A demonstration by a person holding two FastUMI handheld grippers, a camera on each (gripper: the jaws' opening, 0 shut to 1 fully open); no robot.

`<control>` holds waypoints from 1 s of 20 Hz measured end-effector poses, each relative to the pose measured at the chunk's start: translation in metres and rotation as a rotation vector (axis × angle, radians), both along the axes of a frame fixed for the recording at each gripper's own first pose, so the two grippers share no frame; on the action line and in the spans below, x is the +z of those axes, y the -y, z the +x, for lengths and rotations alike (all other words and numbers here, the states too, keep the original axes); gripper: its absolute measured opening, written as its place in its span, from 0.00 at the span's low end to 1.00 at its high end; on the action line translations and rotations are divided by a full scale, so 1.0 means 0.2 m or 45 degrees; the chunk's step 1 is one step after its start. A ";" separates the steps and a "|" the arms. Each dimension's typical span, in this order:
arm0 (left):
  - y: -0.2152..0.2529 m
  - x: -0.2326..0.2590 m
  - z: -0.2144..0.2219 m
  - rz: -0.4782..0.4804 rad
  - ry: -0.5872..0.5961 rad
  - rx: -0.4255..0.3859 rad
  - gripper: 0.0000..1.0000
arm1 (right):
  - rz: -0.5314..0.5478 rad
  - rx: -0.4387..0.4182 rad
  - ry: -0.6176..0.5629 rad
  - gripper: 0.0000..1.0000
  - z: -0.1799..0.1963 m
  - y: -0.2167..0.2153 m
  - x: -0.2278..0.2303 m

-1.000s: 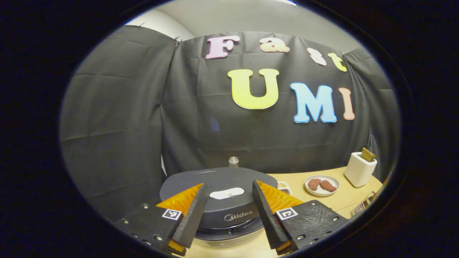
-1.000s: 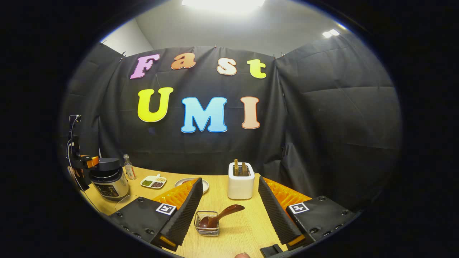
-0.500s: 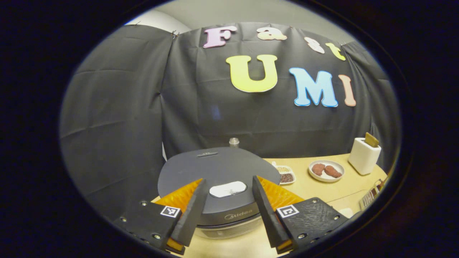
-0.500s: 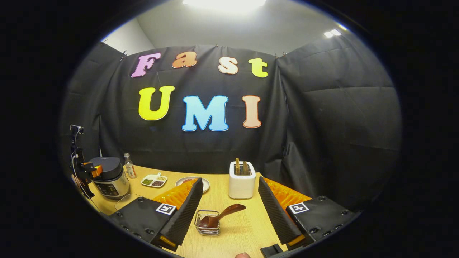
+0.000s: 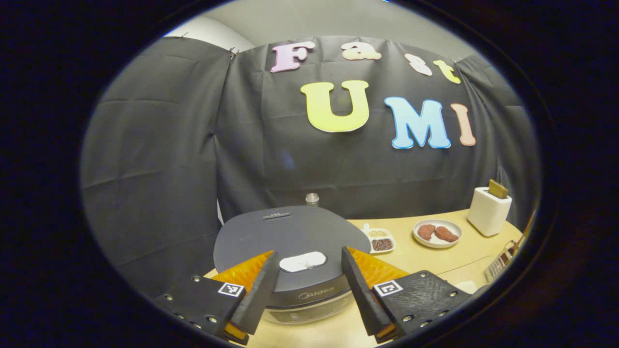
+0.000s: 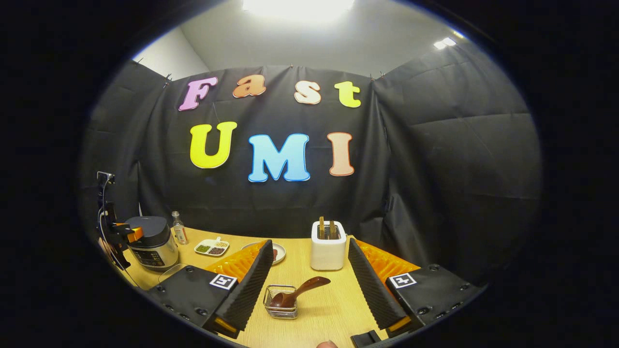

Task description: Close the left gripper, press the button to open the rice cooker; take a wooden spoon from the chopstick holder with the right hand, scoop a spoonful of rice and pour it into the rice cooker, then put the wooden spoon back into the chopstick holder.

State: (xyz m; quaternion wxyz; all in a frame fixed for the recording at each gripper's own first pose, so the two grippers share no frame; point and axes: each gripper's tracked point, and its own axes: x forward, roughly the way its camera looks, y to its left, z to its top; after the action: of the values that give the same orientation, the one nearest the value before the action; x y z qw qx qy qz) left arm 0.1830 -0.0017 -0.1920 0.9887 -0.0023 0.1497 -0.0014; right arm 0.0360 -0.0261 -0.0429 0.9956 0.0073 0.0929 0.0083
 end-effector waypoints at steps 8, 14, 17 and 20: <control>0.31 0.74 -0.39 0.024 0.258 -0.082 0.82 | 0.004 0.106 0.111 0.98 -0.02 0.04 0.09; 0.47 1.09 -0.74 -0.041 0.369 -0.174 0.82 | 0.050 0.171 0.189 0.98 -0.07 -0.06 0.19; 0.45 1.15 -0.84 -0.042 0.401 -0.179 0.82 | 0.043 0.158 0.211 0.98 -0.13 -0.11 0.22; 0.38 1.21 -0.90 -0.027 0.425 -0.189 0.82 | 0.082 0.154 0.228 0.98 -0.21 -0.19 0.26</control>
State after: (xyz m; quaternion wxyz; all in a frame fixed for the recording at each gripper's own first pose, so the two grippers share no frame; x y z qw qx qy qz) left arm 0.0037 -0.0785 0.0493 0.9969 -0.0013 -0.0168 -0.0762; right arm -0.0059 0.0128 0.0083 0.9969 0.0330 0.0036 0.0720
